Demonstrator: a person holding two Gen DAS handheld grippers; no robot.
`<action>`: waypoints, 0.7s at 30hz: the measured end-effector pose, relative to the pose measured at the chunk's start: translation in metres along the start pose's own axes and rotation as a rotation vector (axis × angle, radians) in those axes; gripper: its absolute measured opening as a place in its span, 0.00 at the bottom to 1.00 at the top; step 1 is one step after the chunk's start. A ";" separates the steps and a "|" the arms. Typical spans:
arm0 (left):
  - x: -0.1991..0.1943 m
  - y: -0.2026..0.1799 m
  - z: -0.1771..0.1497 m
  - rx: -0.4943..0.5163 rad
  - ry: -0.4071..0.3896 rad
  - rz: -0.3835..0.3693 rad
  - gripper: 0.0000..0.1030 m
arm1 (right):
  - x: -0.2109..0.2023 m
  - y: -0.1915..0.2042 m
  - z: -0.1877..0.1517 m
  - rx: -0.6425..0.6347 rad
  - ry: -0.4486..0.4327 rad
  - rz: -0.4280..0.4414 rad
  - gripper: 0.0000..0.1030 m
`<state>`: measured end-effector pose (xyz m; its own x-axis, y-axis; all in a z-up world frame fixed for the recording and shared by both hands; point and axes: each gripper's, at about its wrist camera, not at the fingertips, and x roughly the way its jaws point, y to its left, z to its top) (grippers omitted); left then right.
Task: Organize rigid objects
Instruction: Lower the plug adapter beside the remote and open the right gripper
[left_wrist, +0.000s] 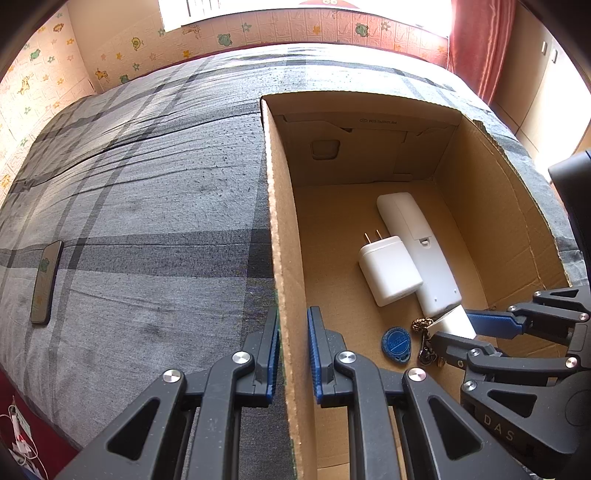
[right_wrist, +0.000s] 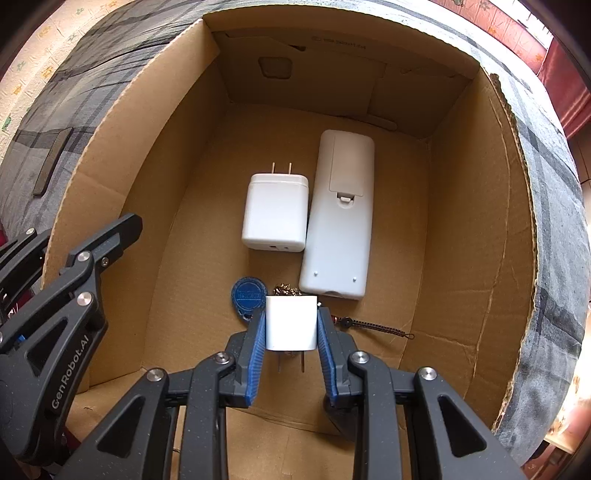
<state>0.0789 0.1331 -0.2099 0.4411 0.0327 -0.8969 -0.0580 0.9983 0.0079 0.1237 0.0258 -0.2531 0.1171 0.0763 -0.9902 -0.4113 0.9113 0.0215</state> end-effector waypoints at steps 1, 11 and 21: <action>0.000 0.000 0.000 -0.001 0.000 -0.001 0.15 | 0.000 0.000 0.001 0.003 0.000 -0.003 0.28; 0.000 0.000 0.000 0.002 0.000 0.001 0.15 | -0.010 -0.004 -0.003 0.023 -0.039 0.017 0.44; -0.001 0.000 0.000 0.005 0.000 0.004 0.15 | -0.027 -0.004 -0.003 0.031 -0.073 0.001 0.46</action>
<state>0.0781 0.1333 -0.2091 0.4412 0.0364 -0.8967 -0.0552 0.9984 0.0134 0.1198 0.0191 -0.2269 0.1827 0.1055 -0.9775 -0.3833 0.9232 0.0279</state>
